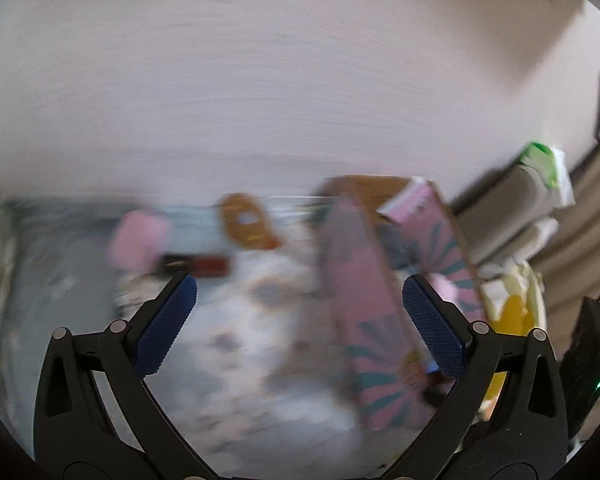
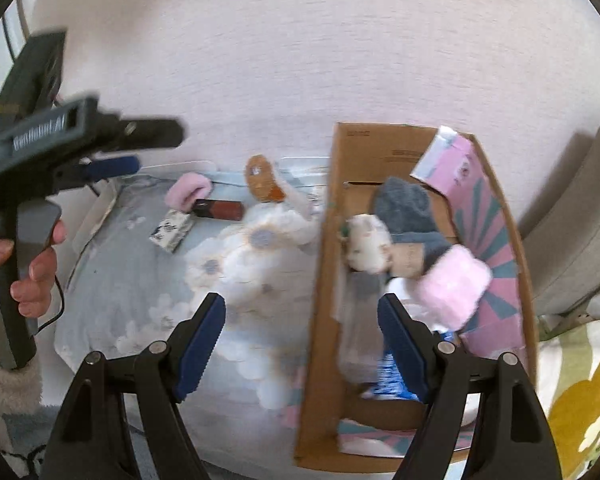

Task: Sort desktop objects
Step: 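Move both tools back over the bed toward the white box and brown plush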

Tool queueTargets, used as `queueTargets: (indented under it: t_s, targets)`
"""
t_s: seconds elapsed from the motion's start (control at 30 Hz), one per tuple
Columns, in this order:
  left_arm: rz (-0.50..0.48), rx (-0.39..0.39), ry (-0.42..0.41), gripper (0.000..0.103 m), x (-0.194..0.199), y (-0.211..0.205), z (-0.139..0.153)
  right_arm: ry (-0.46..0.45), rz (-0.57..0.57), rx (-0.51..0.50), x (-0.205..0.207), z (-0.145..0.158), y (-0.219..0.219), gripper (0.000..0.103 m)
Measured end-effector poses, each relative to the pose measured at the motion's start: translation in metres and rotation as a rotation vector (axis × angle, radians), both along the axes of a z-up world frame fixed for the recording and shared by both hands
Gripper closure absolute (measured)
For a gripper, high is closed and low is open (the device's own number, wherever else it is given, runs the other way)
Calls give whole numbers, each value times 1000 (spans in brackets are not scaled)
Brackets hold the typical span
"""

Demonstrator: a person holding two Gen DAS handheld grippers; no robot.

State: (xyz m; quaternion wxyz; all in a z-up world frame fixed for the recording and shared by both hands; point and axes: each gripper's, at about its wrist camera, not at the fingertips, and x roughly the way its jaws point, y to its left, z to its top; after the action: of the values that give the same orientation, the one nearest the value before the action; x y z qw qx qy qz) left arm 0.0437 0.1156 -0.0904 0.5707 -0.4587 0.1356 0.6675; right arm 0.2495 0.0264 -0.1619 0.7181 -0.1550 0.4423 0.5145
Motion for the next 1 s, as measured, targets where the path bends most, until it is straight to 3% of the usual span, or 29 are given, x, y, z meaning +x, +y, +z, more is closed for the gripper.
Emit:
queueTargets:
  t_s: [0.27,0.43,0.63,0.7,0.87,1.0]
  targets:
    - [86,-58,-9,2,-54,-60,-30,43,43,-12,-30,-17,30,28]
    - [103,-86,-13,2,-69,-68,-42,46,66,-25,-34,-14,54,28]
    - [56,-163,5,2,-75,-46,-75,15,81,-32,-12,-14,113,28]
    - [44,-172,9,3,-76,-36,-92,-15,91,-41,-1,-22,140,28]
    - [25,-207,-24,18,-85,-19,-132,-26,113,-102,18,-62,203,28]
    - [36,-193,-14,18,-89,-15,-142,-79,139,-128,20,-80,226,28]
